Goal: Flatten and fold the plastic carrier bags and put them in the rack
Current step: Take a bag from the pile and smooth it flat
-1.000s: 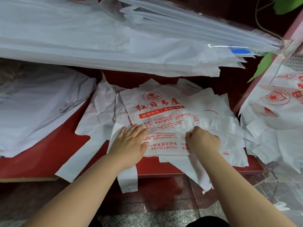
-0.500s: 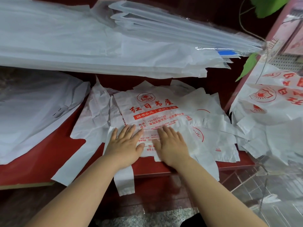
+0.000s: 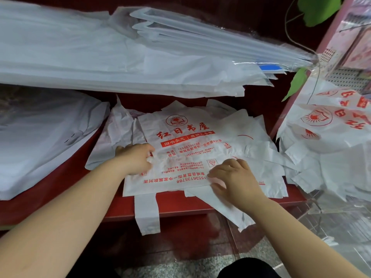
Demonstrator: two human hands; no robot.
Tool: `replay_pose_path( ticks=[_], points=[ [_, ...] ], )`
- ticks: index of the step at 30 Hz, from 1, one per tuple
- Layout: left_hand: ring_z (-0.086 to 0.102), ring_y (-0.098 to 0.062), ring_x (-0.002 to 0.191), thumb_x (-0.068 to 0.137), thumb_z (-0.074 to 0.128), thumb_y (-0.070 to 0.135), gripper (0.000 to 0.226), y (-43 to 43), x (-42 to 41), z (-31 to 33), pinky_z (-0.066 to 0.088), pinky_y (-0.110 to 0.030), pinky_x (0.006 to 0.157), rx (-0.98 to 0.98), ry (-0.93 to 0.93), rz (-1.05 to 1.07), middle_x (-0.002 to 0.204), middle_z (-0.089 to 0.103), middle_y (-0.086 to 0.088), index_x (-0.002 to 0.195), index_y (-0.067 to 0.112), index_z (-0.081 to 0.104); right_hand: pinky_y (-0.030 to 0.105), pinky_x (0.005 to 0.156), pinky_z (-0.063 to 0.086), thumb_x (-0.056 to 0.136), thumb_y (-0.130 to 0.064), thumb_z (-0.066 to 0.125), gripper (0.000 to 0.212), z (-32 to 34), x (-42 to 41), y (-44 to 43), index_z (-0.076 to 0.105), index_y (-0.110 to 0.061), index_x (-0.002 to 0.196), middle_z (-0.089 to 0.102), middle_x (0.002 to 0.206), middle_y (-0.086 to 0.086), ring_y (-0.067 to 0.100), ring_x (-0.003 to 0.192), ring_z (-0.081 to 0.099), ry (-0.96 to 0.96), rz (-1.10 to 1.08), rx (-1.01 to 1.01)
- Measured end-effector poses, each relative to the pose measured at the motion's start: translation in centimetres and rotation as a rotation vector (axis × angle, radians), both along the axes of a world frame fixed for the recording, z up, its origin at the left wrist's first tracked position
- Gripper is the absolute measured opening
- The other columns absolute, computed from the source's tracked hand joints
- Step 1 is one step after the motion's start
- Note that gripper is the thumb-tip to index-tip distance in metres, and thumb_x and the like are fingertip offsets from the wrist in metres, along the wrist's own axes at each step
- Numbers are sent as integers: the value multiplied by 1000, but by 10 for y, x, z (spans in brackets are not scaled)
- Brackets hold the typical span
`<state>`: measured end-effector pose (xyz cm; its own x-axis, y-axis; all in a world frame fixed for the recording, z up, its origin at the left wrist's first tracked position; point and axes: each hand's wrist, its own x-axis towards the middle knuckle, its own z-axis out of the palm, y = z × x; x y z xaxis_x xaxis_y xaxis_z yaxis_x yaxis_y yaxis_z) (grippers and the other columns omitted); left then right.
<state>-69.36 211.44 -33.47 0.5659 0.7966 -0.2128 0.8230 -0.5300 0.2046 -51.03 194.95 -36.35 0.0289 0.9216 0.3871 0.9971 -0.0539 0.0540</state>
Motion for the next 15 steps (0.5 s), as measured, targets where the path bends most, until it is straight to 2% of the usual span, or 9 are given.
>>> replay_pose_path(
  ticks=[2, 4, 7, 8, 10, 12, 14, 15],
  points=[
    [42, -18, 122, 89, 52, 27, 44, 3, 2, 3, 20, -32, 104, -21, 60, 2, 130, 49, 3, 132, 26, 41, 24, 69, 29, 56, -25, 67, 12, -2, 0, 3, 72, -28, 67, 69, 67, -14, 17, 61, 61, -3, 5, -14],
    [47, -17, 115, 88, 55, 27, 36, 5, 4, 7, 21, -33, 102, -28, 91, -9, 117, 54, 3, 123, 24, 50, 26, 64, 23, 59, -23, 66, 6, -3, 2, 6, 71, -27, 61, 66, 60, -11, 18, 57, 58, -98, 4, -9],
    [52, -14, 96, 85, 61, 25, 22, 6, 4, 12, 31, -28, 86, -54, 91, -47, 104, 61, 3, 106, 20, 63, 26, 61, 22, 73, -28, 51, 28, -3, 3, 11, 64, -21, 50, 57, 49, -9, 18, 52, 52, -197, -43, 22],
    [52, -13, 88, 84, 63, 24, 18, 6, 2, 12, 35, -26, 77, -80, 61, -50, 99, 62, 1, 100, 18, 65, 26, 60, 21, 74, -27, 50, 29, -1, 6, 14, 64, -20, 49, 57, 49, -8, 19, 51, 51, -218, -44, 48],
    [51, -11, 74, 82, 66, 20, 7, 5, -5, 11, 37, -20, 62, -156, -56, -34, 84, 59, 1, 83, 15, 63, 25, 60, 21, 65, -16, 69, 13, 3, 8, 19, 67, -20, 53, 59, 51, -6, 20, 49, 51, -232, -29, 67],
    [48, -7, 65, 80, 69, 19, 14, -1, -14, 10, 36, -18, 57, -198, -197, -15, 74, 54, 4, 72, 16, 58, 22, 59, 26, 46, -4, 83, 25, 7, 14, 31, 69, -22, 55, 60, 53, -6, 20, 48, 52, -211, -22, 54],
    [49, -5, 61, 78, 71, 20, 13, -15, -21, 8, 35, -16, 52, -231, -349, 5, 70, 56, 6, 74, 17, 59, 23, 58, 33, 41, -1, 86, 32, 14, 21, 45, 68, -24, 54, 62, 56, -5, 19, 49, 53, -172, -52, 31],
    [51, -3, 59, 78, 71, 20, 12, -24, -23, 5, 35, -13, 50, -275, -435, 12, 69, 58, 6, 78, 21, 59, 23, 62, 31, 44, -1, 85, 30, 15, 25, 52, 68, -23, 55, 63, 59, -4, 21, 52, 55, -162, -56, 28]
  ],
)
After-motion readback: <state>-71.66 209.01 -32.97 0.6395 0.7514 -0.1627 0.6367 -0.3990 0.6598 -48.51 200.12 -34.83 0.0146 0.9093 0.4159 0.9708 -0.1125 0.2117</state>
